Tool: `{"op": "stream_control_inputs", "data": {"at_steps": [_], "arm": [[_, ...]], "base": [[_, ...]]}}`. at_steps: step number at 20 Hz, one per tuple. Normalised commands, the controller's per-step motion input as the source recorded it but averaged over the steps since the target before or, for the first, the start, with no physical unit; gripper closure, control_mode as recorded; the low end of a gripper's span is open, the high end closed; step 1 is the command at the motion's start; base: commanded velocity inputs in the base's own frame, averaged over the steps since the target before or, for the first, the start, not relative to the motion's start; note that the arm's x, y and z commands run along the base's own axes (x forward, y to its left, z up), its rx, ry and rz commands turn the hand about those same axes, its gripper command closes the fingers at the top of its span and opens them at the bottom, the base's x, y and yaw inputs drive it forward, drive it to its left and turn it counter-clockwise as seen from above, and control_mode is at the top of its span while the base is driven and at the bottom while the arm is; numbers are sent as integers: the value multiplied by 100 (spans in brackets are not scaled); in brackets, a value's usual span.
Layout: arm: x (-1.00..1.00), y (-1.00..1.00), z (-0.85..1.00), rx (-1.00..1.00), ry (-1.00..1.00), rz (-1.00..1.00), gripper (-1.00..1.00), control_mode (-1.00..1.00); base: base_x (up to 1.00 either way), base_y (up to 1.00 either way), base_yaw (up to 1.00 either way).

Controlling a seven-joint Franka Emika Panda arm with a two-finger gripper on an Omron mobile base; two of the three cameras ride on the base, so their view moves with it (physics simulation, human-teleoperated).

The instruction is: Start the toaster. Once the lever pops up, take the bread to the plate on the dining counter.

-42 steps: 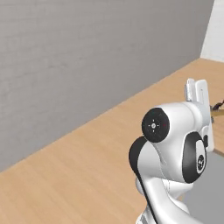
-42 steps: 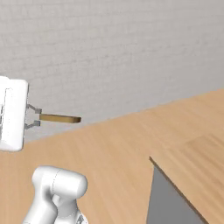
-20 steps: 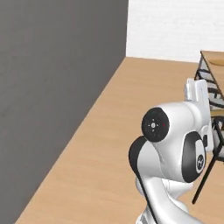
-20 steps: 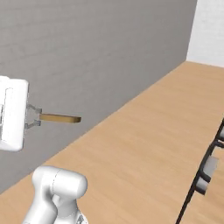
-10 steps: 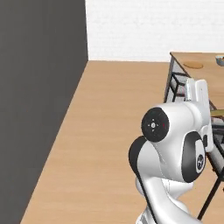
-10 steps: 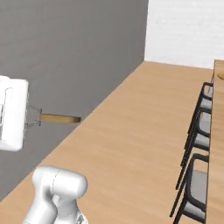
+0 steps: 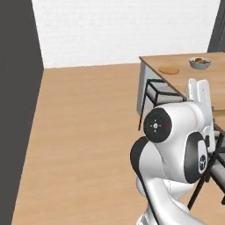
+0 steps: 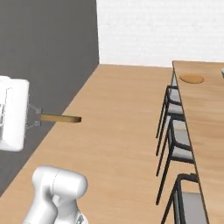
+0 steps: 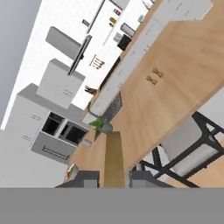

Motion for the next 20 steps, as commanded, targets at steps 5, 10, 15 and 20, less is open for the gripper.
{"op": "stream_control_inputs", "data": {"at_steps": [5,10,15,20], "arm": [[0,0,0,0,0,0,100,100],[0,0,0,0,0,0,100,100],[0,0,0,0,0,0,100,100],[0,0,0,0,0,0,100,100]], "base": [[100,51,-46],[100,66,-51],[99,75,-57],[87,82,-57]]}}
